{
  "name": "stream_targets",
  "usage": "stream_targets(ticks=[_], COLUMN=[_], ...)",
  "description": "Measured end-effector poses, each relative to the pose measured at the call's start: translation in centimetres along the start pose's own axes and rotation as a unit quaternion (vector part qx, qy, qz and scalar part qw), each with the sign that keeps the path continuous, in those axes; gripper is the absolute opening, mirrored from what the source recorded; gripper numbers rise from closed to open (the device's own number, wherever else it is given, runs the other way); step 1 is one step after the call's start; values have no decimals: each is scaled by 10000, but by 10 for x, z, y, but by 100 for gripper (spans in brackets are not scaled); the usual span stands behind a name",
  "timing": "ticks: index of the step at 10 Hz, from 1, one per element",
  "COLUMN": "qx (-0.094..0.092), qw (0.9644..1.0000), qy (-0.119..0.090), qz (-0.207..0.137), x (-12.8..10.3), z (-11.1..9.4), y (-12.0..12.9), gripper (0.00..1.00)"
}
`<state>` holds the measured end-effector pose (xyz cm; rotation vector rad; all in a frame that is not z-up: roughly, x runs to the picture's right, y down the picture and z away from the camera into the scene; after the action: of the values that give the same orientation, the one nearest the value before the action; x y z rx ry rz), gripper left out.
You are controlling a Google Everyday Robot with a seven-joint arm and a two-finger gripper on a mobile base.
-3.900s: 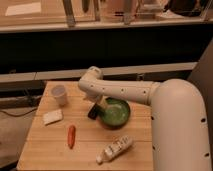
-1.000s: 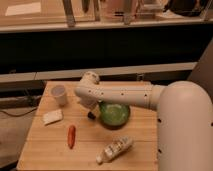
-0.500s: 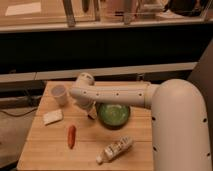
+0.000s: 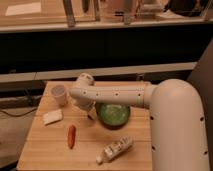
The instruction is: Place the eraser in the ceramic cup
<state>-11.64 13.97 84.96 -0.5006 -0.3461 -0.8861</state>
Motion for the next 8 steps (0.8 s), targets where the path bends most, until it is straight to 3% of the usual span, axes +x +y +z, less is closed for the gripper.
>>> stream_targets(ticks=[4, 8], qx=[16, 56], qw=[10000, 9997], qy=[-29, 219], qz=[-31, -86], x=[1, 16], z=[5, 7], y=[0, 5], gripper=[80, 80])
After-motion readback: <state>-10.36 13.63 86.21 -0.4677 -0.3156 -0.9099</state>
